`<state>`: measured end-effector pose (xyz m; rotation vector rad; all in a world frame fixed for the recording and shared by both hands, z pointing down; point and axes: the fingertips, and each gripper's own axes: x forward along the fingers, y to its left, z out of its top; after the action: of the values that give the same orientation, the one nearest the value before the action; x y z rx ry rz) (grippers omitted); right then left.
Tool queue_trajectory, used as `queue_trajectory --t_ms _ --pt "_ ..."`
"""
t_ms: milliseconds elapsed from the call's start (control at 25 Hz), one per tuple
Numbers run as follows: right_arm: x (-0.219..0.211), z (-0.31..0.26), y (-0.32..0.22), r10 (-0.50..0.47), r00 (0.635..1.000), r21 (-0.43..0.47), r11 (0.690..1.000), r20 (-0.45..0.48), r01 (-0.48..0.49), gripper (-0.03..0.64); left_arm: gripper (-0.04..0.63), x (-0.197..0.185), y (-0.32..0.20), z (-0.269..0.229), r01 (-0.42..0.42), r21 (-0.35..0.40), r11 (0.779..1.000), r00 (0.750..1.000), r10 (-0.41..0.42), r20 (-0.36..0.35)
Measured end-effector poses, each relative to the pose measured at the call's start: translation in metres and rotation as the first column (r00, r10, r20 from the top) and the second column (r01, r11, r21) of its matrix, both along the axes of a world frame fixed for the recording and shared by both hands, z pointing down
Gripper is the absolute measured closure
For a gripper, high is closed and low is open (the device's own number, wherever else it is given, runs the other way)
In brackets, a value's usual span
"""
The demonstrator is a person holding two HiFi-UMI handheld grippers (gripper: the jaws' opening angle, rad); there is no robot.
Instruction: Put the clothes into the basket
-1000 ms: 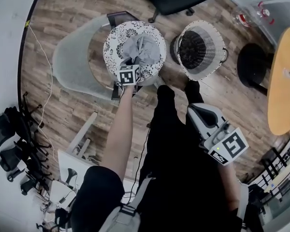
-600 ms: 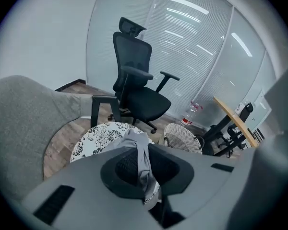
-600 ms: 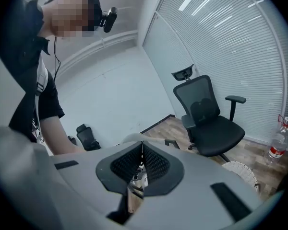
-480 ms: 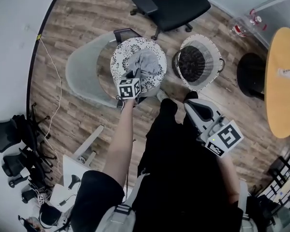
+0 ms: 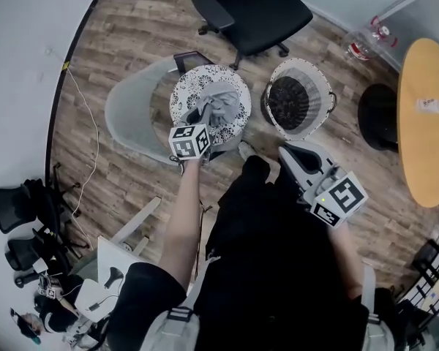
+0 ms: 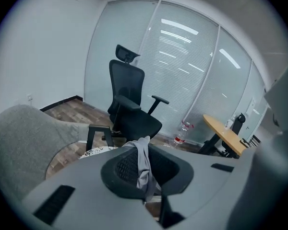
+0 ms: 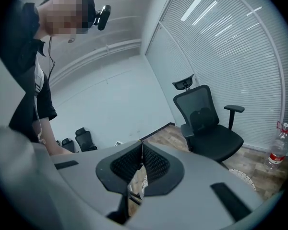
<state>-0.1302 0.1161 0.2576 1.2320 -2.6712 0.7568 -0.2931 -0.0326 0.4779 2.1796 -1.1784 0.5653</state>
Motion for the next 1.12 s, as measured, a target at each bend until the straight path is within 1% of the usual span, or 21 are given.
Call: queue_trajectory --t_ms 160,360,520,760,920,1120 --pt "0.003 -0.005 0.0 0.008 1.0 0.017 1.0 0.003 -0.008 0.6 0.557 0.005 0.0 -0.045 -0.014 0.075 0.997 0.999 0.016 -0.033" --pt "0.011 -0.009 -0.001 0.021 1.0 0.035 0.999 0.0 -0.021 0.6 0.557 0.018 -0.002 -0.096 -0.055 0.173 0.983 0.995 0.067 -0.067" --pt "0.015 -0.013 -0.002 0.033 0.999 0.048 0.998 -0.008 -0.032 0.6 0.557 0.029 0.0 -0.135 -0.103 0.252 0.962 0.989 0.126 -0.076" --pt "0.026 -0.014 0.0 0.067 0.998 0.057 0.996 -0.014 -0.066 0.6 0.557 0.053 0.008 -0.187 -0.158 0.343 0.926 0.97 0.21 -0.122" --pt "0.035 -0.014 0.002 0.082 0.997 0.061 0.995 -0.01 -0.082 0.6 0.557 0.068 0.014 -0.214 -0.194 0.382 0.904 0.958 0.259 -0.125" --pt "0.051 -0.013 0.0 0.091 0.996 0.07 0.993 -0.001 -0.091 0.6 0.557 0.087 0.023 -0.238 -0.225 0.413 0.883 0.946 0.299 -0.124"
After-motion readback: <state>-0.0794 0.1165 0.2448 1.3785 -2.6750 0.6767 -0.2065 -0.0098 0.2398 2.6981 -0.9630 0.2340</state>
